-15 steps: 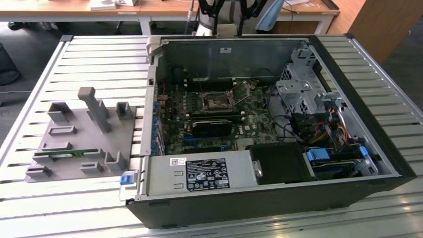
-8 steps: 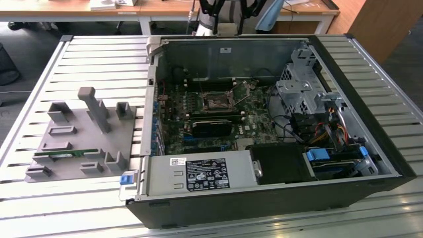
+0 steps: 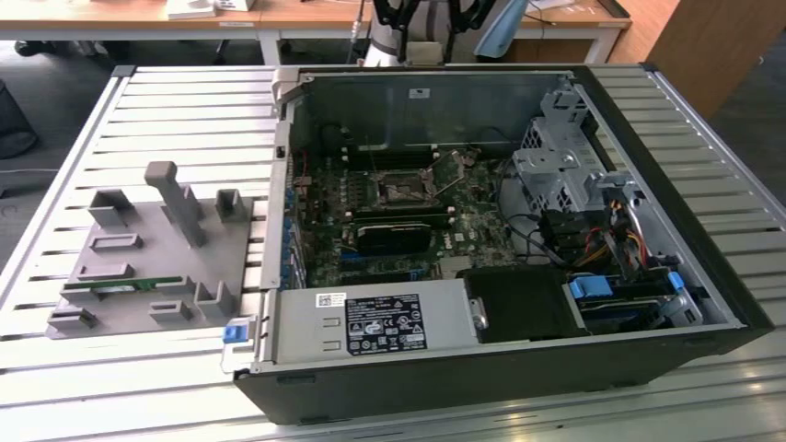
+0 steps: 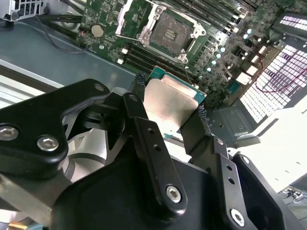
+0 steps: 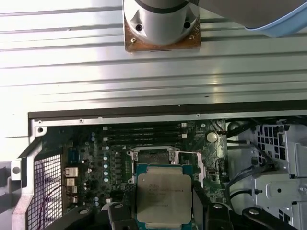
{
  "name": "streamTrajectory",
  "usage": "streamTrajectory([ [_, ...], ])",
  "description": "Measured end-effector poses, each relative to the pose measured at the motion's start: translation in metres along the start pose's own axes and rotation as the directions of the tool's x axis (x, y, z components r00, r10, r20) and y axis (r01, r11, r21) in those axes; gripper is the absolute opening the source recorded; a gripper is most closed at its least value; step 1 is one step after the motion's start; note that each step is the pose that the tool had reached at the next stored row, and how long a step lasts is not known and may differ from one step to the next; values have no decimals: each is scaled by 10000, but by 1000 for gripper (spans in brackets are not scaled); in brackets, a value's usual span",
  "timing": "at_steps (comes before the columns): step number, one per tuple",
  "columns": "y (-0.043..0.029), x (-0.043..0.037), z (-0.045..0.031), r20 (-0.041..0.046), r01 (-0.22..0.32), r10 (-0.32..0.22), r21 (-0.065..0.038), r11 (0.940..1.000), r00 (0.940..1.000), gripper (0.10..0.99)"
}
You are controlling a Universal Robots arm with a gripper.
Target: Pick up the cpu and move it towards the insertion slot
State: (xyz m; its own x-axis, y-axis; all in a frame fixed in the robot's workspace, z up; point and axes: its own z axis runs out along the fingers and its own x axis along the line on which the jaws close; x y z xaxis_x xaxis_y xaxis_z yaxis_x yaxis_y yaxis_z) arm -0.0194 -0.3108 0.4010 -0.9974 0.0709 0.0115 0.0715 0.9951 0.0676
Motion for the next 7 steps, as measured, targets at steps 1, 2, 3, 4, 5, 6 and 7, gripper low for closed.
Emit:
streamTrajectory([
  [1, 0, 0, 2, 7, 0, 0, -11, 10000, 10000, 545],
  [2, 0, -1, 4, 16, 1, -1, -20, 10000, 10000, 545],
  [3, 0, -1, 5, 19, 1, -1, -20, 10000, 10000, 545],
  [4, 1, -1, 5, 22, 2, -2, -22, 10000, 10000, 545],
  [5, 1, -1, 5, 23, 2, -2, -22, 10000, 10000, 545],
  [6, 1, -1, 5, 23, 2, -2, -22, 10000, 10000, 545],
  [7, 1, -1, 5, 24, 2, -2, -22, 10000, 10000, 545],
])
